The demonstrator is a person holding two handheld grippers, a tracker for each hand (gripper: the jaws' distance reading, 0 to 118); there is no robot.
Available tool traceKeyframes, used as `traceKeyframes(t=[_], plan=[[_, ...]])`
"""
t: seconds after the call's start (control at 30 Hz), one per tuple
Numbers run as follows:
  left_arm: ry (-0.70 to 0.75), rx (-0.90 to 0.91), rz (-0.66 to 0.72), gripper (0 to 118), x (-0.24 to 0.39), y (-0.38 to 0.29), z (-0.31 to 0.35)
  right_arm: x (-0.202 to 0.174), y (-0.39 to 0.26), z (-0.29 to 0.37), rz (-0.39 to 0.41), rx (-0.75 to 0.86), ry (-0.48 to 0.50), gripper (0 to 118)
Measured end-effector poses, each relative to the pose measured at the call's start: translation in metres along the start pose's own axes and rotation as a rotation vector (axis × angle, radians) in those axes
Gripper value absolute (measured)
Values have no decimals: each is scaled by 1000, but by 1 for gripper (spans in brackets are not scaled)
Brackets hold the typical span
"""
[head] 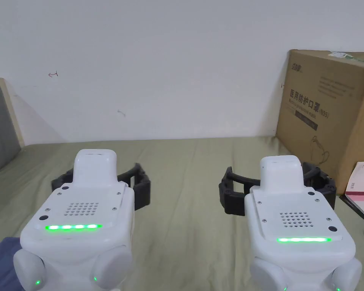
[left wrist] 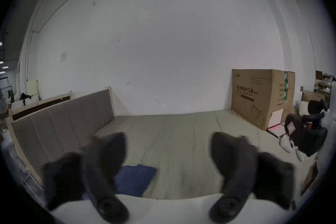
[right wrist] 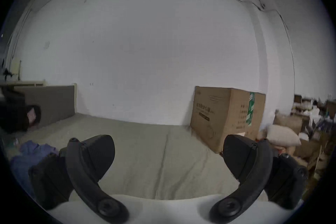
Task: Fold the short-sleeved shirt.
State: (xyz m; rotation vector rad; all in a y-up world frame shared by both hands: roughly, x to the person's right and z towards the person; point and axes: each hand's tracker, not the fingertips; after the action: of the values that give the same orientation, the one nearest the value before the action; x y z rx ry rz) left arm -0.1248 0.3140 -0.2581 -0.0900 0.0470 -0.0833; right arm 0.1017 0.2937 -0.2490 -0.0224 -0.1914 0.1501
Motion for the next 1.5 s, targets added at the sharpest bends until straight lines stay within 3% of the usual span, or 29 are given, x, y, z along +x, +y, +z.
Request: traceKeyframes(t=[0.03,0.07,0.1,0.13,0.17,0.2,0.33,0.47,0.63,0.67,0.77,0.9,1.07,1.23,1.3,1.5], plan=[[27,-3,-27,57,3,-3,1,-2,-1,3,7,0,1,117],[65,-13,-44,15,5,-6,1,-2,-3,7,7,5,-2,114],[69,-12,-43,1,4,-11,1,-2,-6,12,1,10,-6,106],[30,-13,-13,1,1,-14,4,-2,-8,15,-8,17,-9,79],[-19,-48,23,1,-1,-15,3,-3,-9,17,-9,18,-19,27],[-60,-67,34,1,-3,-17,3,-3,-10,13,-13,-6,-54,12],[-21,-51,-11,0,2,-16,0,6,-7,7,-107,-41,0,12],[-40,-55,17,0,1,-10,-1,7,-4,3,-84,-36,-33,11],[-31,-48,4,0,-4,-7,1,11,-1,-3,-183,-86,98,11],[-29,-45,19,0,-10,-6,3,9,1,-4,-170,-93,104,11],[58,-42,-9,0,-30,-5,11,-15,8,-5,-132,-61,172,11],[177,-53,-16,0,-76,-6,32,-58,19,-5,-148,-66,378,11],[357,-70,9,0,-137,-10,66,-123,24,9,-117,-30,542,11],[448,-111,21,0,-170,-20,90,-159,26,21,-172,-70,729,11],[469,-124,33,0,-178,-25,95,-168,25,24,-188,-76,754,6],[502,-157,37,0,-185,-40,96,-182,24,26,-197,-112,816,6]])
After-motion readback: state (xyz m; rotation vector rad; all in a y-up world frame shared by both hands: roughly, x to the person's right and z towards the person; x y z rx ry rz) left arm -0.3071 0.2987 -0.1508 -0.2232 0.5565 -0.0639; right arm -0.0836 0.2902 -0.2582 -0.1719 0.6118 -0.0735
